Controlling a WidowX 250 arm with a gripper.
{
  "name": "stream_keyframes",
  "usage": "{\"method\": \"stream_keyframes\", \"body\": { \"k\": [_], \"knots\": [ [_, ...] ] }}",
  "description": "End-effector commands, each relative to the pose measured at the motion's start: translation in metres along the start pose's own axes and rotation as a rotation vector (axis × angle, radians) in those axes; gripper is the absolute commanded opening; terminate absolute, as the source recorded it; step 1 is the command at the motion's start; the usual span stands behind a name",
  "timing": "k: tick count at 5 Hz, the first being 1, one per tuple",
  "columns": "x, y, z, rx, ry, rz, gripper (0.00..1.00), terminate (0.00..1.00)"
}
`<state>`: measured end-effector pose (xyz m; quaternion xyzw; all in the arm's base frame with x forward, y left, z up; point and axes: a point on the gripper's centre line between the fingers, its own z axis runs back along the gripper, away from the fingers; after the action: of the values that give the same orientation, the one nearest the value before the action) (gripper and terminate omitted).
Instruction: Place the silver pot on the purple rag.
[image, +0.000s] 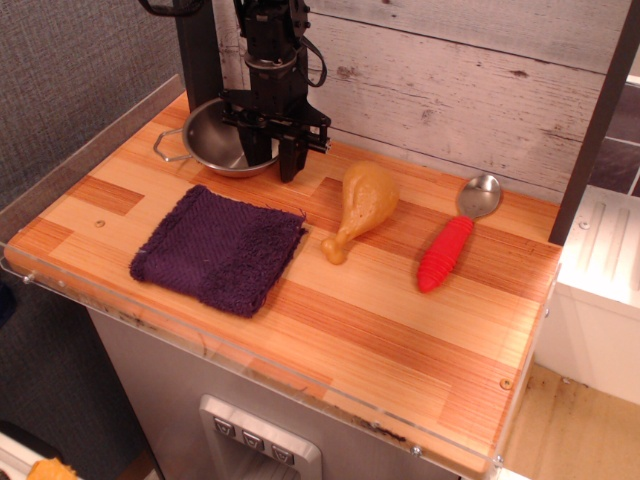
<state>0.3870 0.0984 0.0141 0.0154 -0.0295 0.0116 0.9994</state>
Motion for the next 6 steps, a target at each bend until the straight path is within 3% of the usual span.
{"method": "stream_keyframes", "body": {
  "k": [1, 3, 5, 6],
  "knots": [
    [-0.001, 0.006, 0.027, -0.006, -0.057, -0.014, 0.0, 0.0],
    [-0.035, 0.018, 0.078, 0.021, -0.138, 0.016, 0.0, 0.0],
    [-0.082, -0.016, 0.112, 0.105, -0.104, 0.002, 0.0, 0.0],
    [-0.102, -0.041, 0.101, 0.075, -0.054, -0.021, 0.0, 0.0]
  ]
}}
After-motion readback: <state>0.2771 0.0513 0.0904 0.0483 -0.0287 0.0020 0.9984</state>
